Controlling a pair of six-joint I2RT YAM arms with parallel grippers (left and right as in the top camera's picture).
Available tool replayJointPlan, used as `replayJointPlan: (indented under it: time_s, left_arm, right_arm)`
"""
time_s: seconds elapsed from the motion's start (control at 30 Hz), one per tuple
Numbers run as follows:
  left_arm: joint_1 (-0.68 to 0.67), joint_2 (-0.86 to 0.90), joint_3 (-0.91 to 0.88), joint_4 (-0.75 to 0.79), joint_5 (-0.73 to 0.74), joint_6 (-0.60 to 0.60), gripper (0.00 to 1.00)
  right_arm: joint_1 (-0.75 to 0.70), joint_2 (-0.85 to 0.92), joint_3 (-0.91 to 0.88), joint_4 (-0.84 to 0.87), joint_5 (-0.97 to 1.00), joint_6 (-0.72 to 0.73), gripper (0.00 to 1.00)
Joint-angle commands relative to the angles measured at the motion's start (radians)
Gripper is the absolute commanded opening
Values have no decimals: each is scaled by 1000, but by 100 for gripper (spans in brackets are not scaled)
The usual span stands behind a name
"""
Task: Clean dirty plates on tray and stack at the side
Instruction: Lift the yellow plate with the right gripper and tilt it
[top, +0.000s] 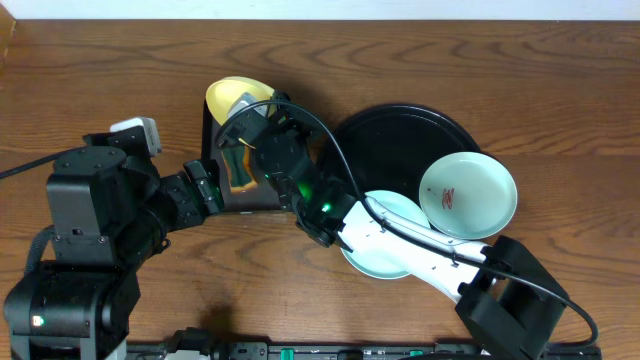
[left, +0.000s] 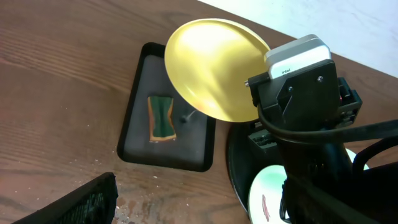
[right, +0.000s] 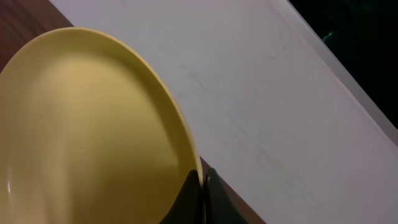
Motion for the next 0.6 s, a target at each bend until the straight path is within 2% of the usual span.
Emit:
replayJointPlan:
  time_s: [0.0,0.23,0.3,0.43,0.5,0.57]
  left_arm:
    - [5,0,5,-2,-2,6,86]
    - [5,0,5,-2,-2,6,86]
    - [5,0,5,-2,-2,6,86]
    - [5,0,5,-2,-2,6,86]
    - [5,0,5,-2,-2,6,86]
    - [5,0,5,-2,-2,6,86]
  right_arm:
    - [2,-15,7,8,31,-13,1]
    - [1,-15,7,11,32,-3,1]
    - [-5,-15,7,5,43,48,1]
    - [-51,-17,7,-47,121,317,1]
    - [-98,-37,7,-155,130,528,1]
    - [-153,-80,7,-303,17,703,1]
